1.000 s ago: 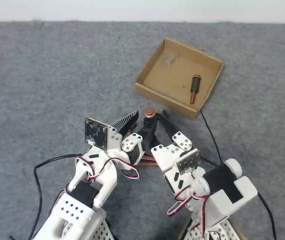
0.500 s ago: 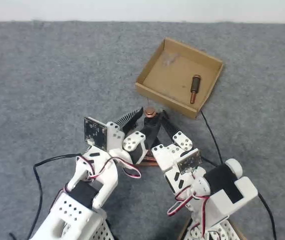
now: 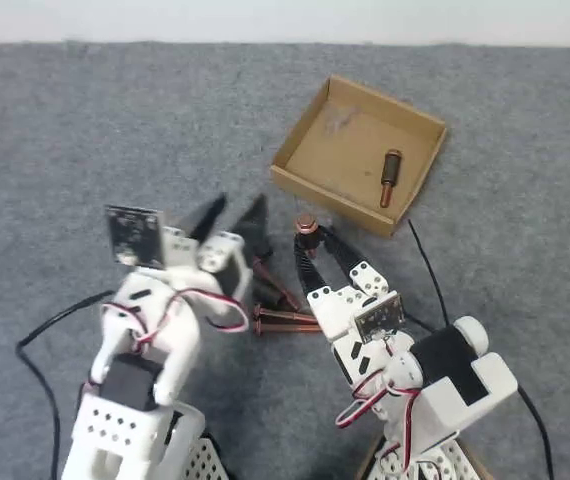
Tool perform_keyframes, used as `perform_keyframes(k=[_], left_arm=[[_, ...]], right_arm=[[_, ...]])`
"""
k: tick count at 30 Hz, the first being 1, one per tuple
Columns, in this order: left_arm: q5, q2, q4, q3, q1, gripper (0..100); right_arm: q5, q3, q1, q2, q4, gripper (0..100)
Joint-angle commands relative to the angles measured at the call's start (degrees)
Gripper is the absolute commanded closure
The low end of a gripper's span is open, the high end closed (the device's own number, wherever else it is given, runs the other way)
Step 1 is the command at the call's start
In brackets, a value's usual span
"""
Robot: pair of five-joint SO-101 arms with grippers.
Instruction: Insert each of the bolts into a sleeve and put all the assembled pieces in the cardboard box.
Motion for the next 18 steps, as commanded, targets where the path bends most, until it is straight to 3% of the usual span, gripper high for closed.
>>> perform_keyframes(k=[1,3,10,18], left_arm=[[0.62,-1.14,1.76,1.71,-6.33,92],[0.62,-1.14,1.67,4.62,-8.97,99],[0.62,-1.14,1.67,13.41,-18.81,99],[0.26,-1.14,-1.67,21.41,-24.09,99]], right_arm=[[-0.62,-1.41,0.92,-1.98,0.04,99.3],[-0.62,-1.41,1.01,-1.98,0.04,99.3],[-0.53,-1.67,3.12,-1.98,0.13,99.3],[-0.53,-7.03,9.36,-2.59,-0.66,99.3]])
